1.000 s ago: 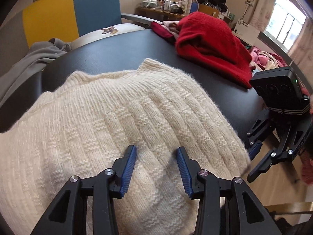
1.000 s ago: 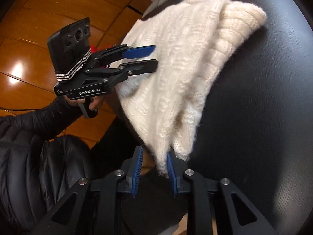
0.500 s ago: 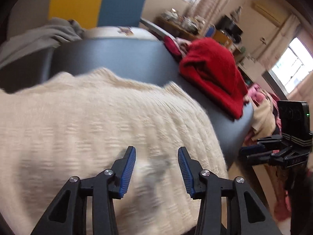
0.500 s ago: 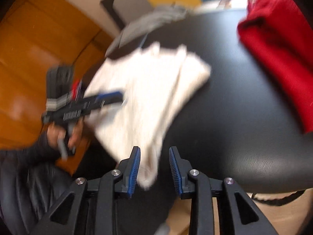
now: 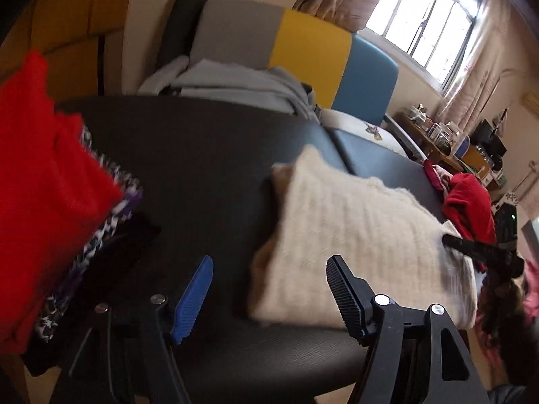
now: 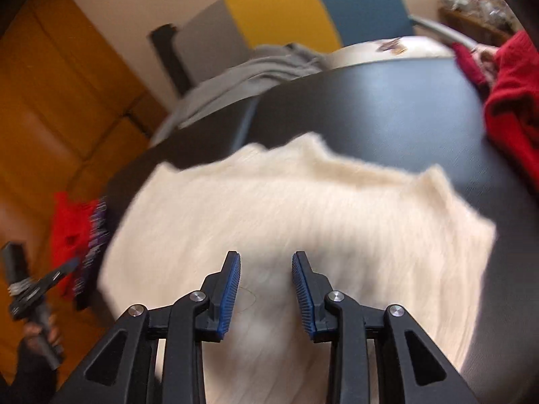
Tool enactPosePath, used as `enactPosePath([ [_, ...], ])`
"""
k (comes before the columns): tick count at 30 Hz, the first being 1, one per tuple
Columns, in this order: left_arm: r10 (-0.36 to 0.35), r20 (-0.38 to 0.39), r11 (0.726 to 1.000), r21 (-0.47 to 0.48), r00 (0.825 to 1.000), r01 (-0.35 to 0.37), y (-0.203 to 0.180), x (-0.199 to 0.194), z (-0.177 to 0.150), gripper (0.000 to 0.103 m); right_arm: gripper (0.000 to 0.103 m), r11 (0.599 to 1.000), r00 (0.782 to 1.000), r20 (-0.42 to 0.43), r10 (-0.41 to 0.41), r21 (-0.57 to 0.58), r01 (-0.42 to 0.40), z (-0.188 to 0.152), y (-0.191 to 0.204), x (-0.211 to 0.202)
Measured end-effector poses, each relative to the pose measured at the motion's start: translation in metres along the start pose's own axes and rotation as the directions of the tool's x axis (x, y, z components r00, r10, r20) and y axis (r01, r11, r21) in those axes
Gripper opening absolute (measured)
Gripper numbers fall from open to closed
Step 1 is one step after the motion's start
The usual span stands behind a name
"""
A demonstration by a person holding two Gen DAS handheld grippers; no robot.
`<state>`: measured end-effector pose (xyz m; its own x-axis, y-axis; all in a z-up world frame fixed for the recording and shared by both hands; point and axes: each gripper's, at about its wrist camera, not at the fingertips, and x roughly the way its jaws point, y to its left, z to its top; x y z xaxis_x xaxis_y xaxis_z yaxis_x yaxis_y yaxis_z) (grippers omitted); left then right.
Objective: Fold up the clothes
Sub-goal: 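Grasp the folded sweater edge with the left gripper and straighten it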
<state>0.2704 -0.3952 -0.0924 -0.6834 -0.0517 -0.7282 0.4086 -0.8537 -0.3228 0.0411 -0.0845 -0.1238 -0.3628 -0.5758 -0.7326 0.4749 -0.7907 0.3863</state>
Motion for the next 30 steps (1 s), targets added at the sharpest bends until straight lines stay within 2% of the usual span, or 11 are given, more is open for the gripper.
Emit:
enactPosePath([
  [4, -0.1, -0.053, 0.995, -0.031, 0.994, 0.098, 0.009, 0.032, -0.003, 0.069, 0.033, 0.998, 0.997, 0.034, -0.064, -0.015, 0.064, 0.005, -0.017, 0.018],
  [7, -0.179, -0.087, 0.984, -0.039, 0.98, 0.176, 0.004, 0.048, -0.001, 0.07, 0.033, 0.995, 0.995, 0.083, -0.057, -0.08, 0.064, 0.005, -0.019, 0.031],
  [9, -0.231, -0.11, 0.973, -0.046, 0.967, 0.228, 0.002, 0.06, 0.0, 0.069, 0.033, 0.998, 0.997, 0.075, -0.03, -0.058, 0.034, 0.009, -0.025, 0.034],
  [11, -0.255, -0.136, 0.967, -0.026, 0.957, 0.254, -0.007, 0.062, -0.003, 0.051, 0.033, 0.998, 0.998, 0.064, -0.007, -0.054, 0.011, 0.016, -0.03, 0.039],
  [12, -0.264, -0.15, 0.964, -0.014, 0.953, 0.265, -0.011, 0.062, -0.005, 0.025, 0.033, 0.999, 0.998, 0.059, 0.004, -0.052, -0.001, 0.019, -0.032, 0.042],
  [13, -0.257, -0.155, 0.965, 0.01, 0.954, 0.262, -0.016, 0.061, -0.008, 0.01, 0.033, 0.999, 0.998, 0.054, 0.013, -0.052, -0.011, 0.021, -0.033, 0.044],
  [14, -0.251, -0.161, 0.966, 0.026, 0.954, 0.259, -0.02, 0.059, -0.013, 0.008, 0.033, 0.998, 0.999, 0.05, 0.016, -0.061, -0.013, 0.023, -0.033, 0.046],
  [18, -0.198, -0.203, 0.972, 0.087, 0.959, 0.219, -0.033, 0.047, -0.042, 0.007, 0.033, 0.995, 0.999, 0.033, 0.027, -0.097, -0.024, 0.031, -0.029, 0.054],
  [23, -0.199, -0.191, 0.98, -0.015, 0.961, 0.199, -0.029, 0.036, -0.069, 0.007, 0.034, 0.988, 0.999, 0.025, 0.022, -0.154, -0.018, 0.034, -0.021, 0.061],
  [29, -0.189, -0.138, 0.98, -0.09, 0.972, 0.177, -0.025, 0.023, -0.046, 0.009, 0.034, 0.984, 0.999, 0.034, 0.016, -0.178, -0.01, 0.031, -0.016, 0.061],
  [30, -0.18, -0.124, 0.981, -0.093, 0.976, 0.17, -0.025, 0.021, -0.04, 0.014, 0.034, 0.984, 0.999, 0.035, 0.018, -0.176, -0.011, 0.031, -0.017, 0.06],
])
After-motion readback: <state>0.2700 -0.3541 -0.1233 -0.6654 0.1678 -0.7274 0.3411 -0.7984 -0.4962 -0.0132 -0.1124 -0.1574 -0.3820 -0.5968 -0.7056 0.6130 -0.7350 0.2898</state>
